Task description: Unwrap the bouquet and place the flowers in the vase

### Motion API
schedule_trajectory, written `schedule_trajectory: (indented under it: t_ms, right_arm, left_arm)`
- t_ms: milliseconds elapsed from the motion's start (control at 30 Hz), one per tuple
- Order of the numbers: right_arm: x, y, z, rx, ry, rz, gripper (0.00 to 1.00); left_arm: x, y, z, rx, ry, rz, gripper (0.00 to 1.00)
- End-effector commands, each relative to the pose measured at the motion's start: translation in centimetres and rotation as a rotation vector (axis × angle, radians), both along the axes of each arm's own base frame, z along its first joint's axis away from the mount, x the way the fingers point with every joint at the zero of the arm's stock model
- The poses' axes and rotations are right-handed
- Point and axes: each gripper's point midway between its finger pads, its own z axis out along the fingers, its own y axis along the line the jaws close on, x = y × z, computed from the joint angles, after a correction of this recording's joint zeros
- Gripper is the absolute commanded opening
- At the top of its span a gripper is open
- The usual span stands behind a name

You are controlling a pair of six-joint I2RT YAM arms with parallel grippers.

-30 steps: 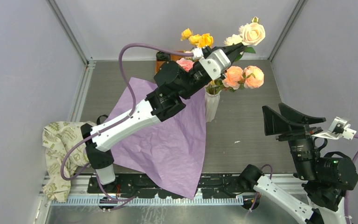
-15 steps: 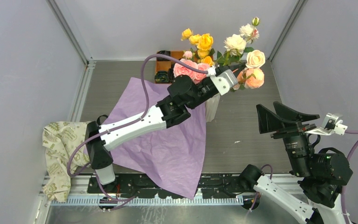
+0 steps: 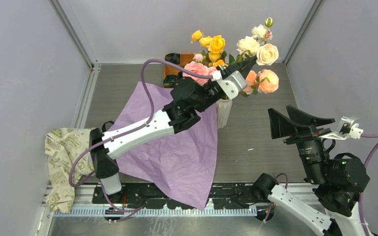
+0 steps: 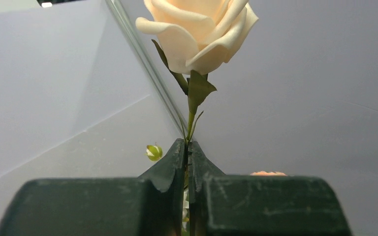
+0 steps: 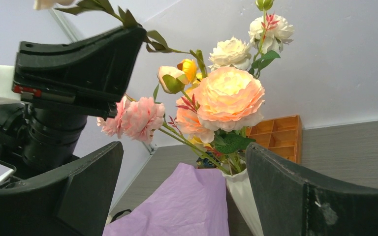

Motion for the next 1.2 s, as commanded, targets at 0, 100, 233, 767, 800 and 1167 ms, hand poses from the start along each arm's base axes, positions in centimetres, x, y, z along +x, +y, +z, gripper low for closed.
schedule_trajectory:
  t_ms: [0,100,233,767,800,1167]
  right_arm:
    - [0.2,0.4,1.7,0.002,-0.031,0.004,0.99]
    - [0.4,0.5,2.1,-0.001,-0.034,0.0,0.99]
    - [0.8,0.9,2.7,-0.016,-0.034,-0.001,1.0]
    - [1.4,1.5,2.9,-0.031,-0.029,-0.002,0.99]
    - [1.4,1.6,2.9,-0.03,-0.029,0.0,0.99]
    - [1.4,2.0,2.4,-0.012,-0.028,0.021,0.99]
  left_arm:
    - [-1.1,2.5,5.6,-0.126,-0.144,0.051,0.04]
    - [-0.8,2.0,5.9,-0.118,-0.187,0.074,0.05]
    - [-0.3,1.3,6.7,-0.111,-0.227,0.105,0.04]
    - [1.4,1.9,3.0,-0.123,-0.093,0.105,0.05]
    - [1.4,2.2,2.6,-0.129,-0.069,0.101,0.05]
    - [2.9,5.1,-0.7,-0.215,0.221,0.128,0.04]
